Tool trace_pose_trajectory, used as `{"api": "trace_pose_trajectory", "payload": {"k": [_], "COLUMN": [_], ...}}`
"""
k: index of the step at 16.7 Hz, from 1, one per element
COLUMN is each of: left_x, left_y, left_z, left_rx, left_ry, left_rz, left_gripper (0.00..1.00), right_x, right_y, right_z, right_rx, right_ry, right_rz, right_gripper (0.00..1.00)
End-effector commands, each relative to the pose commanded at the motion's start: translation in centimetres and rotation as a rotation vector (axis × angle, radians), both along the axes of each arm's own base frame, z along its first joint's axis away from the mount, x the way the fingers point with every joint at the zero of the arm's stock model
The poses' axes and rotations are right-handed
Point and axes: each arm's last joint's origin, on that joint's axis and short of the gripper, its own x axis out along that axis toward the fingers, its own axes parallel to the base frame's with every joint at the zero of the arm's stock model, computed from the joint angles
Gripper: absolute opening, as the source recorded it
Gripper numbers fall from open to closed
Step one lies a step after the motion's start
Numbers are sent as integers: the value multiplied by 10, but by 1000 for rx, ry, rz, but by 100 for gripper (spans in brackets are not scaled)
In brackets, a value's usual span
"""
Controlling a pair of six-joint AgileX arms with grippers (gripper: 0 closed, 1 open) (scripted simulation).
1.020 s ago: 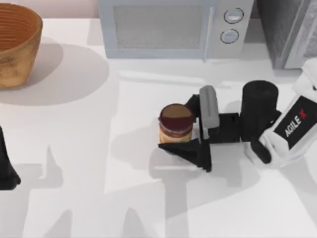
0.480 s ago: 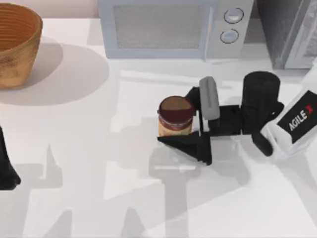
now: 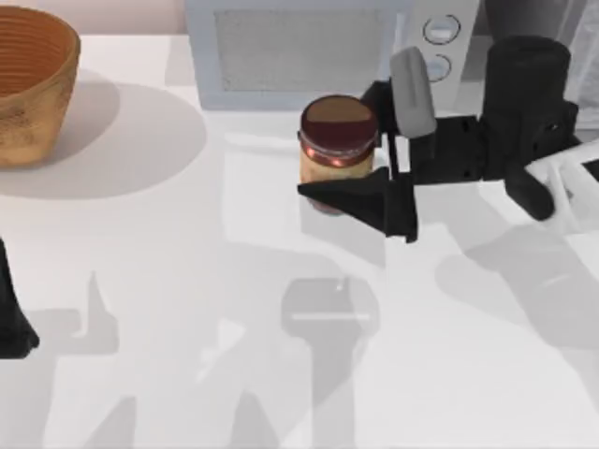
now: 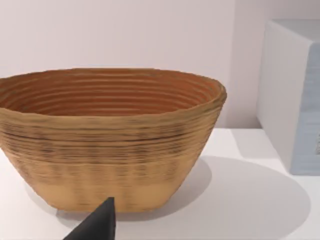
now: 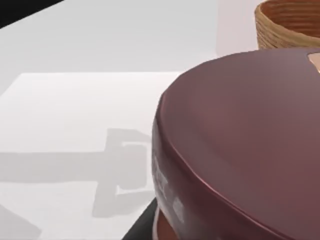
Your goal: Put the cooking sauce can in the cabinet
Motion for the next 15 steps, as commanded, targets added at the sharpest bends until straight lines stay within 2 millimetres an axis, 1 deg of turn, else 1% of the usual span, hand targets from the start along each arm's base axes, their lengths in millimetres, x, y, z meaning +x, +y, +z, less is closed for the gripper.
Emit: {"api": "trace_pose_trajectory", "payload": {"k": [2, 3, 7, 9, 12, 14, 15], "left_x": [0, 0, 0, 0, 0, 0, 0], "left_y": [0, 0, 0, 0, 0, 0, 0], "left_z": [0, 0, 0, 0, 0, 0, 0], "left_rx": [0, 0, 0, 0, 0, 0, 0], "left_ry": [0, 0, 0, 0, 0, 0, 0], "left_rz": [0, 0, 0, 0, 0, 0, 0], "left_gripper": [100, 100, 100, 100, 100, 100, 100], "right_x": [-3, -3, -4, -7, -23, -41, -54], "right_y": [-1, -1, -2, -5, -21, -39, -50], "right_z": [15, 17, 16, 22, 44, 66, 78], "right_rx": [1, 1, 0, -2, -10, -14, -14], "right_ry": [-2, -2, 2, -2, -11, -23, -31], "right_rz": [-1, -1, -1, -21, -114, -217, -280], "right_gripper": [0, 0, 0, 0, 0, 0, 0]}}
